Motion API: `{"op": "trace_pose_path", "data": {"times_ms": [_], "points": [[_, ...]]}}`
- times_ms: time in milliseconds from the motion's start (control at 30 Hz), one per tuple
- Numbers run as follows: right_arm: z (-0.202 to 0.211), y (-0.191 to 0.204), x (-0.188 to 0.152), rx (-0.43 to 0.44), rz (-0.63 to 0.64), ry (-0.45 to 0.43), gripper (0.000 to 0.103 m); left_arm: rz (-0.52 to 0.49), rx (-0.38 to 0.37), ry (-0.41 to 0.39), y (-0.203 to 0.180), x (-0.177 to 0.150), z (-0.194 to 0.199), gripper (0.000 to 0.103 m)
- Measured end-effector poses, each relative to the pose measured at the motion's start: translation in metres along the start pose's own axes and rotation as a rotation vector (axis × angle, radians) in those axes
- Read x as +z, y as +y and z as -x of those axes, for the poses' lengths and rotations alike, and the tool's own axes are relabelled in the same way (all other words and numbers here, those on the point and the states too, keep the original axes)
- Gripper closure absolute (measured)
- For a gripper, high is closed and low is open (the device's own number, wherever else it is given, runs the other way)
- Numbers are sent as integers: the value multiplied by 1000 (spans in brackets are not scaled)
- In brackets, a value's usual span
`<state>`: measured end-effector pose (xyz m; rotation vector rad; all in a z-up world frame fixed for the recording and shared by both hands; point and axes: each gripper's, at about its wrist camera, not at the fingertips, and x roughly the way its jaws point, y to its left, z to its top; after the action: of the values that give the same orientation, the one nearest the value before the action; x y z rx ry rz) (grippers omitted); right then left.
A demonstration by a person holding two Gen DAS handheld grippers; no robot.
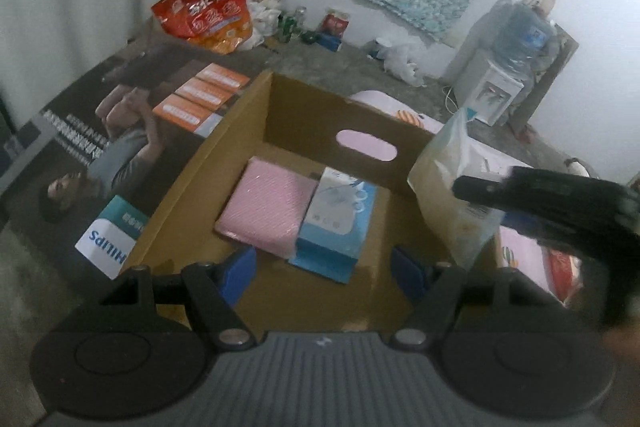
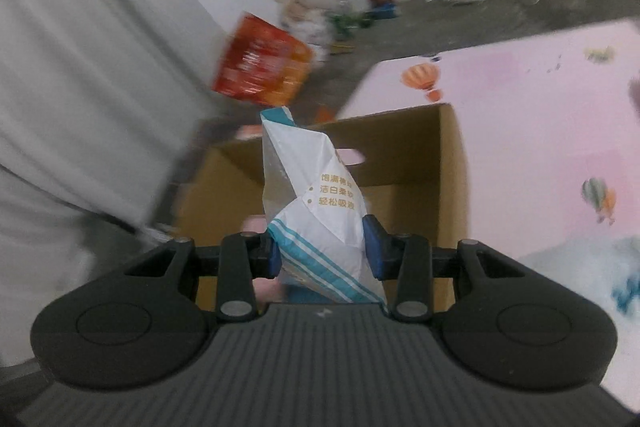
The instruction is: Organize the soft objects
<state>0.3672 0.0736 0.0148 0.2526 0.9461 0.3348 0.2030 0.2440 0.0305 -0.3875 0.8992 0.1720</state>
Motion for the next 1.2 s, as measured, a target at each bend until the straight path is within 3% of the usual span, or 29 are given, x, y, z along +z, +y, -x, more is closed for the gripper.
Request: {"op": "trace_pose_path", "data": {"times_ms": [100,200,333,467,600,700,933,1100,1200], "points": [[-22,17,-4,-143,139,-5,53,7,3,5,6,-2,-2,28],[-23,24,-12,-180,208,-21,36,4,2,13,7,-2,-3,28],[3,14,-17,-143,213,-63,35,-8,9,9,4,-10,-1,28],[53,-16,-13,-47,137,-128,35,-27,-2,0,-8,-14,6,28],[131,-64,-21,60,51,-214,35,-102,-50,-14,-35,-25,23,27],[193,-111,-40,94,-11,-275,29,-202,-124,-26,-67,-38,41,22],[307,-248,-96,-13,-169,-369,21,-526,-296,-44,-169,-76,69,13],[322,-326,-140,-18,-328,-363,21,-711,-354,14,-250,-106,51,12],[304,-354,-157,-6,-404,-350,23,-732,-369,94,-292,-118,23,14]]}}
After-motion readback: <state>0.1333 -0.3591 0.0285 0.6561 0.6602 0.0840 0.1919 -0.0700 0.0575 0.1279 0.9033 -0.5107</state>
